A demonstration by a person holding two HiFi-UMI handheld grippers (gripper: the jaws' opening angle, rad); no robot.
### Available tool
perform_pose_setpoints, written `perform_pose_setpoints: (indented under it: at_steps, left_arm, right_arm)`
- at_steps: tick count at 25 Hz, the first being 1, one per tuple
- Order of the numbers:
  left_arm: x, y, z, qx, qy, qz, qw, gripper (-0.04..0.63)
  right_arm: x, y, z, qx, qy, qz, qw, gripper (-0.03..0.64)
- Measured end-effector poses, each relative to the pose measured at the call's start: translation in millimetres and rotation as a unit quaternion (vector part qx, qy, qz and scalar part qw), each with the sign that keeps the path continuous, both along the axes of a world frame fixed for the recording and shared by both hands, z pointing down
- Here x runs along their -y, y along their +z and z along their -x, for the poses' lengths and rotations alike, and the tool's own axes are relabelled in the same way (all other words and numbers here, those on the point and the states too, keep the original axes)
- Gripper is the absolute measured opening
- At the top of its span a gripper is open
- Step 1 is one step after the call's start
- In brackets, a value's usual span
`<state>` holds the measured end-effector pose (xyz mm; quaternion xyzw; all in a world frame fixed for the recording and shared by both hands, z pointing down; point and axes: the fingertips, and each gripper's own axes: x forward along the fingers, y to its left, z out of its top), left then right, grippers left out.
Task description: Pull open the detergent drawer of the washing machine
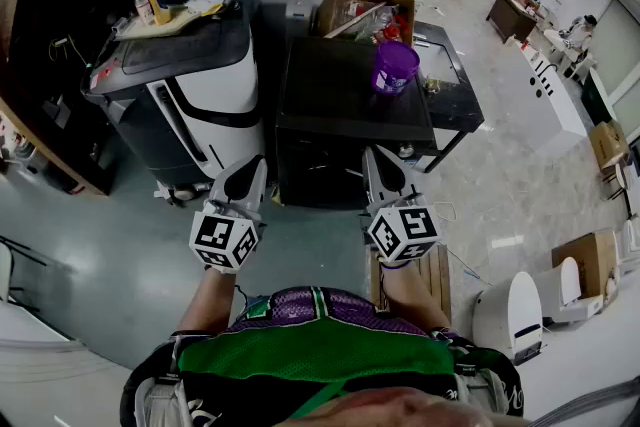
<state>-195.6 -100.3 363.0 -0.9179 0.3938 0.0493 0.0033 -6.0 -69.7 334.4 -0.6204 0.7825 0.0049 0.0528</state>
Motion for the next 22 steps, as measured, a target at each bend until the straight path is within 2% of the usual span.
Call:
perform_pose_setpoints:
  at_steps: [16, 22]
  left_arm:
    - [-6.3, 0.5, -1.7, -0.008, 0.004, -0.002, 1.0, 0.017]
    - [-3.5, 11.9, 0.2, -0.007, 0.009, 0.013, 0.9998, 0.017]
  right_arm:
    - [-3.8, 1.2, 2.5, -0.006, -0.004, 0.0, 1.0, 0.0]
    - [-6.0, 4.0, 2.7, -0.008, 0.003, -0.003, 1.0, 0.002]
